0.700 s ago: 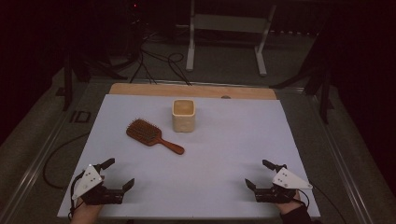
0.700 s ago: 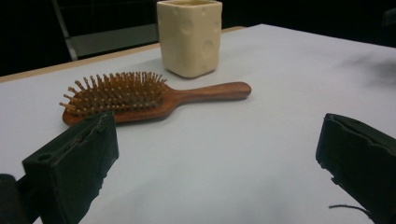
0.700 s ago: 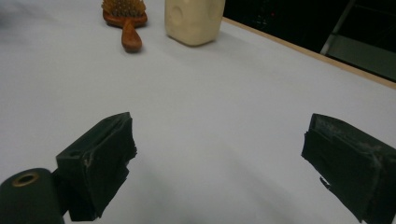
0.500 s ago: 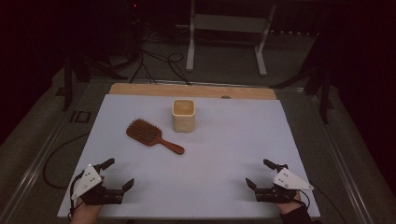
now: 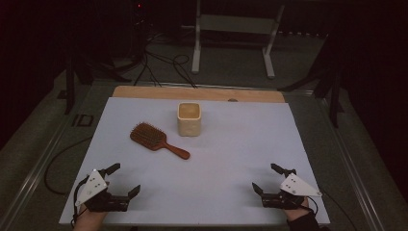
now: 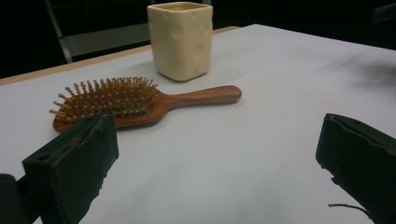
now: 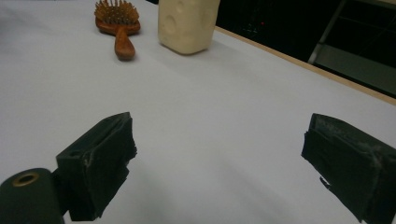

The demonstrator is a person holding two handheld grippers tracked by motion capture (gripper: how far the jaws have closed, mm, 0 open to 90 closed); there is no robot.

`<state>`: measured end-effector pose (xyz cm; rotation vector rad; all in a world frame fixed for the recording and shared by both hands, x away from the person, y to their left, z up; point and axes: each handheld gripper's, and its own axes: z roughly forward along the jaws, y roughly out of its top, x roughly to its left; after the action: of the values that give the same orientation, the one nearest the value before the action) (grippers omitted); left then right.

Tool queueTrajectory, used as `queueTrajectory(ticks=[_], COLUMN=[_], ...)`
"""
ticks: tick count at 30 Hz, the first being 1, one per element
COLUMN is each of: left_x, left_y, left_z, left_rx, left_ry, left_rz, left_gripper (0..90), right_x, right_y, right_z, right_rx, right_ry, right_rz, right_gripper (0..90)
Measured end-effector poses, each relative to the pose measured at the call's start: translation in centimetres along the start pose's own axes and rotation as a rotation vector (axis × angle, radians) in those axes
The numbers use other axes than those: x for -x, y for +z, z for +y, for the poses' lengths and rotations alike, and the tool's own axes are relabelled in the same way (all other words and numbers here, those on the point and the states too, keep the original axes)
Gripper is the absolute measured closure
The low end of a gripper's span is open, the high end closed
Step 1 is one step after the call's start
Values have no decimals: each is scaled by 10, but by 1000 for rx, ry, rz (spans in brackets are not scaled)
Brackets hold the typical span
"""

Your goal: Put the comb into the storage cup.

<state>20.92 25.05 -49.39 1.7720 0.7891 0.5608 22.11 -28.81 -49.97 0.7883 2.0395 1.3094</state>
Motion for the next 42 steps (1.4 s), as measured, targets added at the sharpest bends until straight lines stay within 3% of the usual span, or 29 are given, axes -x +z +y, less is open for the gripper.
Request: queueTrajectory(ticks=[8, 11, 23, 30, 42], left_x=[4, 2, -2, -1, 3], left_y=[6, 5, 10, 19, 45], left_z=[14, 23, 65, 87, 108], left_rx=[-22, -11, -18, -15, -69], left_ry=[6, -3, 38, 47, 65], left_rz=[-32, -50, -72, -94, -156], left_gripper=[1, 1, 1, 1, 1], right_x=[-2, -2, -1, 0, 0], right_y=[0, -1, -2, -3, -3], right_z=[1, 2, 2, 3, 3], right_rx=[8, 14, 23, 33, 34], right_ry=[-15, -9, 0, -2, 9], right_rz=[-11, -10, -14, -24, -17], right_gripper=[82, 82, 82, 82, 82])
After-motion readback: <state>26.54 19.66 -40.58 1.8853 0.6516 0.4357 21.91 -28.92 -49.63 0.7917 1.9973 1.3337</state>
